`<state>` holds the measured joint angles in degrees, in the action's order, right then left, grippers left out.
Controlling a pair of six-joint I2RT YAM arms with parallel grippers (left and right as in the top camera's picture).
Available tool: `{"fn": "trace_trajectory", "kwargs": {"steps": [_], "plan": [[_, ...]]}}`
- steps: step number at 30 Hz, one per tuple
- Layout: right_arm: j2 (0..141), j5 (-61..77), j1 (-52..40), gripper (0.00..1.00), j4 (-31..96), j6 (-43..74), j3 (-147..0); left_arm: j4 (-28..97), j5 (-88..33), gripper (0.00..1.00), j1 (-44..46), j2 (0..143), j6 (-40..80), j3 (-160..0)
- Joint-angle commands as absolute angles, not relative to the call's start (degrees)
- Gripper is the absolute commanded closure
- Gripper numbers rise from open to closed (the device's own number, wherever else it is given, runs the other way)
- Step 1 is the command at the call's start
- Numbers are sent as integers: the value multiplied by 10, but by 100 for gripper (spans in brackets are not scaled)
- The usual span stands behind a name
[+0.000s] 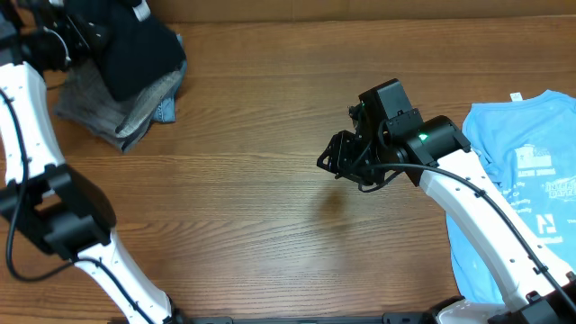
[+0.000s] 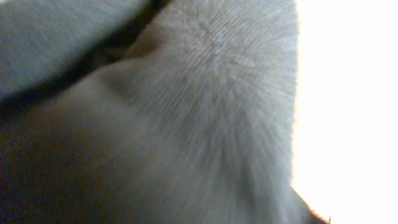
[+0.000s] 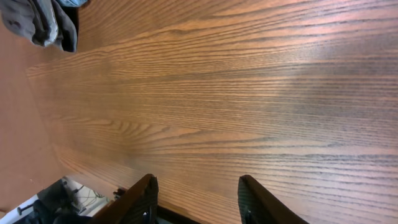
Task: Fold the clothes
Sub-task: 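Carry the folded black shirt with the left gripper onto the grey garment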
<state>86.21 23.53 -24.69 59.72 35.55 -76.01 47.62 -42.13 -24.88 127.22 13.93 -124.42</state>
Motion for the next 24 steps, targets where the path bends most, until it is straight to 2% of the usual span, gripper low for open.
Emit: {"fn": "trace_trajectory", "kwargs": {"steps": [1,4,15,20,24], "plan": [[861,230,-246,55,607,362,-762,540,-384,0,-266,1332,183,-1248],[861,230,-246,55,625,362,-762,588,-340,0,-305,1332,201,-1250],[861,230,-246,55,647,357,-762,672,-356,0,-490,1220,229,-1286],[847,199,-246,56,644,342,-763,718,-427,0,-505,1141,126,-1286],[790,105,-247,54,650,340,-783,793,-427,0,-464,1045,-15,-1286]]}}
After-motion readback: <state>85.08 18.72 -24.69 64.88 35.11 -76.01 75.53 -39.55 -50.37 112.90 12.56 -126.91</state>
